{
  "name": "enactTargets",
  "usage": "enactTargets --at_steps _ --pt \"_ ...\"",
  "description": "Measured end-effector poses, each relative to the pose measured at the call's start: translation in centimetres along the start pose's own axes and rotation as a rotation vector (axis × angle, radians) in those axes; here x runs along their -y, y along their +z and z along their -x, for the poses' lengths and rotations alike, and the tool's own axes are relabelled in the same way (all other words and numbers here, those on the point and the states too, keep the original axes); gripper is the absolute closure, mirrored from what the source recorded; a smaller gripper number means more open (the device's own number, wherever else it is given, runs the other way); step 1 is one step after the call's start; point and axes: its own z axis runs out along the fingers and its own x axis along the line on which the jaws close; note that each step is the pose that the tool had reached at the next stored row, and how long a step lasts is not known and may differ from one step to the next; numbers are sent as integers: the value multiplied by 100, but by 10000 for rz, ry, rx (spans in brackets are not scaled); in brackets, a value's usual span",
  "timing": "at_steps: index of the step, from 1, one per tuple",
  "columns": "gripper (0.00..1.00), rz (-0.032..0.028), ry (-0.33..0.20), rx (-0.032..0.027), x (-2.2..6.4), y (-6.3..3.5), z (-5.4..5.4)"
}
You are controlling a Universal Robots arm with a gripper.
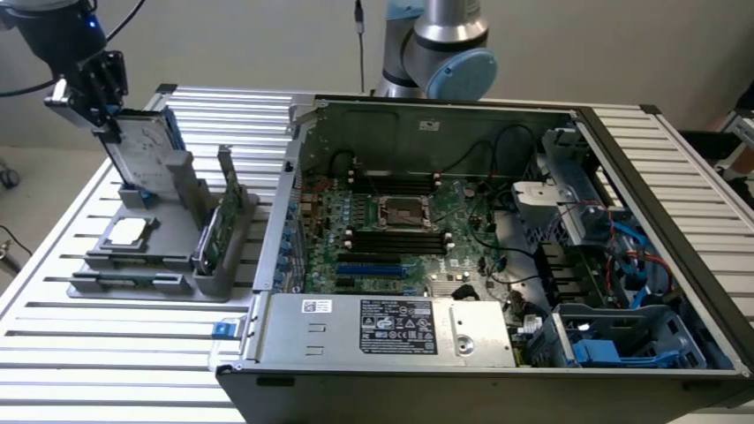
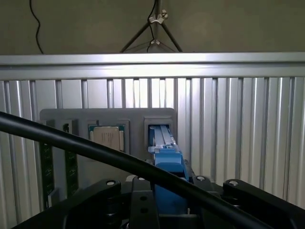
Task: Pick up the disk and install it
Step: 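Pick up the disk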
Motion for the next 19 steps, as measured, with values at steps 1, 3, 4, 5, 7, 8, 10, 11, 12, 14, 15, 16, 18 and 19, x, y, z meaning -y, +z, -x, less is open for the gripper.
enactTargets --at_steps 1,3,4,5,7,8,10,11,12,14,15,16,18,19 --pt "67 1 0 -1 -1 -37 0" --pt "67 -2 -1 -1 -1 -117 1" --pt "67 -1 -2 -1 -2 -161 1" --pt "67 -2 -2 0 -2 -205 2" --pt "67 0 -1 -1 -4 -297 4" --pt "67 -1 -1 -1 -4 -341 5" --pt "67 -1 -3 -1 -5 -428 6" --pt "67 -6 -7 0 -6 -459 7" --pt "67 -9 -14 1 -6 -491 7" --pt "67 -21 -24 4 -7 -544 7" --pt "67 -30 -28 7 -7 -569 7" --pt "67 -34 -30 8 -6 -597 8" --pt "67 -36 -36 14 0 -658 8" --pt "67 -36 -40 17 6 -690 8"
